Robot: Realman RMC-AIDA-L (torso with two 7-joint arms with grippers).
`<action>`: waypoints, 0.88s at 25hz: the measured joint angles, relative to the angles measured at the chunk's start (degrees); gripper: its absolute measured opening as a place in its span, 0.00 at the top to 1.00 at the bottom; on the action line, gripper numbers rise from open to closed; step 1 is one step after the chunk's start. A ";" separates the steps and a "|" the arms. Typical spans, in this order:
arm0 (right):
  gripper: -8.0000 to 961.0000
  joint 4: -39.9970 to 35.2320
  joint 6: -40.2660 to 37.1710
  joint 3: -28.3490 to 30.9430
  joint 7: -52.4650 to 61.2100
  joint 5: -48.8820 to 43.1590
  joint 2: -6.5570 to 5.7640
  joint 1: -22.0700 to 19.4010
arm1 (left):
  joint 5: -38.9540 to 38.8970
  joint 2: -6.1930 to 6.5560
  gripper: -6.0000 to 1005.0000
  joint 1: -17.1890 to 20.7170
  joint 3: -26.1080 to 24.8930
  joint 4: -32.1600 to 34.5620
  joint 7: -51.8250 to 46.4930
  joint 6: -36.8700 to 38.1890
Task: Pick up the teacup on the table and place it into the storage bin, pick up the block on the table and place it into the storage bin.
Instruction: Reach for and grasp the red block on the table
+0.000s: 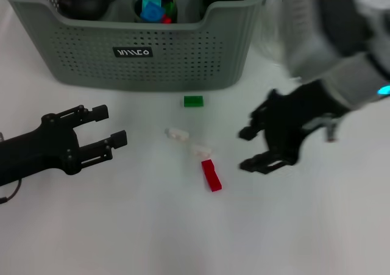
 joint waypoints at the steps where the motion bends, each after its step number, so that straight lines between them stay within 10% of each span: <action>1: 0.43 3.04 1.54 -1.39 0.16 0.17 0.11 1.71 | 0.00 -0.07 0.28 0.05 0.00 -0.06 0.09 0.01; 8: 0.43 18.36 12.55 -7.92 10.45 1.57 0.46 8.94 | -0.01 -0.29 0.28 0.29 0.00 -0.28 0.23 -0.35; 22: 0.43 19.83 12.54 -13.52 38.83 2.78 0.52 10.08 | -0.06 -0.27 0.28 0.17 0.00 -0.30 0.26 -1.10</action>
